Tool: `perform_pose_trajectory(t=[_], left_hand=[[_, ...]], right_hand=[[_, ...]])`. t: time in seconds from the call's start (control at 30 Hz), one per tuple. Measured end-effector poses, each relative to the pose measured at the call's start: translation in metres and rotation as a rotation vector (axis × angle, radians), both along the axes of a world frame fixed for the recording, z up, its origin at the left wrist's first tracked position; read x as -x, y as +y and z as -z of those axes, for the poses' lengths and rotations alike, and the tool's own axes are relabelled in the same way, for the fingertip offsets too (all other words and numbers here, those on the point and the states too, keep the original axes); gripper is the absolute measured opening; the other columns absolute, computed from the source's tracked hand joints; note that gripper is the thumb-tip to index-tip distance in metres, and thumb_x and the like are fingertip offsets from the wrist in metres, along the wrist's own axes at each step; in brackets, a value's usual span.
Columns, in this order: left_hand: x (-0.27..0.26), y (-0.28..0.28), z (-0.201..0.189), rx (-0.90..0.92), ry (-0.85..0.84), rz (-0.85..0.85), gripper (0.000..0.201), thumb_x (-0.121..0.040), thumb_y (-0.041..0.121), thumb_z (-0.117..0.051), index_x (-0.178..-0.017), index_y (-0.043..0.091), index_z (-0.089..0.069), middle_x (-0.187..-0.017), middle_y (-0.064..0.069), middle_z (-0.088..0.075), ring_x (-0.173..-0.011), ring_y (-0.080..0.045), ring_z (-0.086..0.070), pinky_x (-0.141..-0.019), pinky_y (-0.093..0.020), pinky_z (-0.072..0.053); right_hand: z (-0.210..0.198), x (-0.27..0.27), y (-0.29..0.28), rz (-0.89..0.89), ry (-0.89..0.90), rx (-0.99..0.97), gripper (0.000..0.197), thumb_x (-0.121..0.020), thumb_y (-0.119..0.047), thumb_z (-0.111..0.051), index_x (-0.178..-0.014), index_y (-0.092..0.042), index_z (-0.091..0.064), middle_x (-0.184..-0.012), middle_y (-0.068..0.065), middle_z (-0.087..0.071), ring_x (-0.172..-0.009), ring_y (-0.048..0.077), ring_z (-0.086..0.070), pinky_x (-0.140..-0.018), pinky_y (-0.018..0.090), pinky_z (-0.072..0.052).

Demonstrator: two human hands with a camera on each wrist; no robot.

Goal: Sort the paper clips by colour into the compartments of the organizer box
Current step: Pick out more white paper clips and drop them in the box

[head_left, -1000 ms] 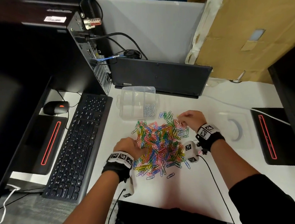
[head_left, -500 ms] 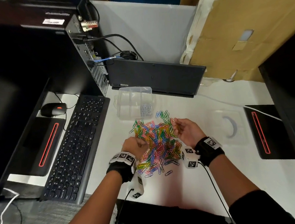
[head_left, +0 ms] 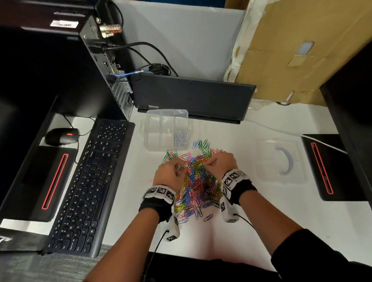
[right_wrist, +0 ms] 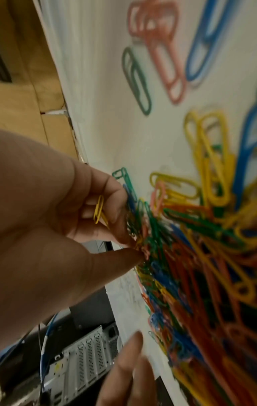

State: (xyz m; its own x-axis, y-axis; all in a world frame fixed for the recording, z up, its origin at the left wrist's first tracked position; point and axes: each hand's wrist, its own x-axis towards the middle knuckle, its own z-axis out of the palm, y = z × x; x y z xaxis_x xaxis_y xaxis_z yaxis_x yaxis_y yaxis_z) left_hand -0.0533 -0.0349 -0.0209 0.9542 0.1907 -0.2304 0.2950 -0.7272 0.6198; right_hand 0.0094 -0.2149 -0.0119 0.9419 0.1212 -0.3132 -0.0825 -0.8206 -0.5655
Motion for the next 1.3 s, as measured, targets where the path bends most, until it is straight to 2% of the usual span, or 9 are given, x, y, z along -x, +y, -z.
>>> perform_pose_trajectory(t=[0.1,0.27,0.4,0.63,0.7,0.8,0.93,1.13,1.3], left_hand=[[-0.014,-0.015,0.001,-0.044,-0.043,0.093,0.018,-0.088,0.025,-0.063,-0.106,0.025,-0.066,-0.066,0.008,-0.055,-0.064,-0.014,-0.053,-0.065,-0.023,-0.045],[-0.037,-0.034,0.006,-0.134,-0.057,0.165,0.023,-0.087,0.026,-0.064,-0.109,0.027,-0.069,-0.100,0.000,-0.072,-0.092,-0.021,-0.066,-0.077,-0.029,-0.052],[-0.045,-0.037,0.009,-0.166,-0.031,0.245,0.025,-0.088,0.025,-0.063,-0.112,0.029,-0.067,-0.106,0.002,-0.072,-0.097,-0.021,-0.066,-0.082,-0.035,-0.055],[-0.043,-0.025,0.019,-0.181,-0.096,0.305,0.025,-0.087,0.021,-0.063,-0.112,0.023,-0.062,-0.096,-0.004,-0.071,-0.087,-0.025,-0.065,-0.073,-0.032,-0.053],[-0.043,-0.025,0.020,-0.185,-0.128,0.335,0.026,-0.089,0.018,-0.058,-0.114,0.023,-0.057,-0.088,-0.006,-0.069,-0.078,-0.027,-0.063,-0.066,-0.033,-0.052],[-0.047,-0.026,0.019,-0.186,-0.135,0.337,0.018,-0.091,0.023,-0.054,-0.107,0.024,-0.062,-0.088,-0.003,-0.069,-0.079,-0.025,-0.064,-0.066,-0.033,-0.052],[-0.050,-0.022,0.020,-0.228,-0.106,0.333,0.021,-0.088,0.040,-0.061,-0.105,0.030,-0.069,-0.097,0.003,-0.070,-0.087,-0.020,-0.065,-0.073,-0.033,-0.055],[-0.055,-0.020,0.018,-0.227,-0.074,0.339,0.015,-0.088,0.038,-0.064,-0.094,0.028,-0.074,-0.090,0.001,-0.068,-0.082,-0.021,-0.064,-0.070,-0.033,-0.055],[-0.056,-0.024,0.007,-0.007,-0.123,0.280,0.009,-0.091,0.024,-0.062,-0.089,0.018,-0.069,-0.066,0.009,-0.057,-0.057,-0.008,-0.050,-0.054,-0.019,-0.039]], right_hand=[[0.004,0.002,0.000,-0.004,0.015,0.007,0.012,-0.083,-0.024,-0.077,-0.089,-0.013,-0.079,-0.090,0.002,-0.075,-0.086,0.017,-0.069,-0.086,0.034,-0.057],[0.009,0.002,-0.001,0.035,0.039,0.033,0.016,-0.080,-0.028,-0.079,-0.092,-0.018,-0.077,-0.094,0.001,-0.074,-0.089,0.020,-0.068,-0.084,0.033,-0.057],[0.012,0.004,-0.004,-0.028,0.028,0.005,0.012,-0.082,-0.023,-0.076,-0.090,-0.015,-0.079,-0.091,0.004,-0.074,-0.084,0.020,-0.068,-0.081,0.032,-0.056],[0.017,0.005,-0.022,0.030,0.108,-0.212,0.014,-0.082,-0.034,-0.075,-0.086,-0.021,-0.078,-0.088,-0.008,-0.072,-0.080,0.004,-0.062,-0.071,0.012,-0.045],[0.018,0.004,-0.028,0.076,0.186,-0.307,0.013,-0.083,-0.033,-0.075,-0.084,-0.021,-0.078,-0.082,-0.006,-0.073,-0.076,0.008,-0.066,-0.070,0.018,-0.051],[0.013,0.005,-0.033,0.297,0.365,-0.630,0.012,-0.083,-0.017,-0.078,-0.087,-0.005,-0.076,-0.083,0.009,-0.073,-0.077,0.019,-0.069,-0.076,0.032,-0.059],[0.003,0.010,-0.037,0.486,0.508,-0.936,0.008,-0.090,-0.006,-0.067,-0.094,0.000,-0.070,-0.096,0.019,-0.070,-0.080,0.025,-0.069,-0.072,0.028,-0.060],[0.000,0.012,-0.040,0.532,0.557,-1.039,0.007,-0.093,-0.005,-0.063,-0.097,0.000,-0.067,-0.096,0.019,-0.071,-0.079,0.026,-0.070,-0.073,0.029,-0.061],[0.004,0.014,-0.037,0.530,0.577,-1.074,0.013,-0.090,-0.001,-0.064,-0.103,-0.001,-0.067,-0.102,0.022,-0.070,-0.077,0.025,-0.070,-0.072,0.029,-0.060]])
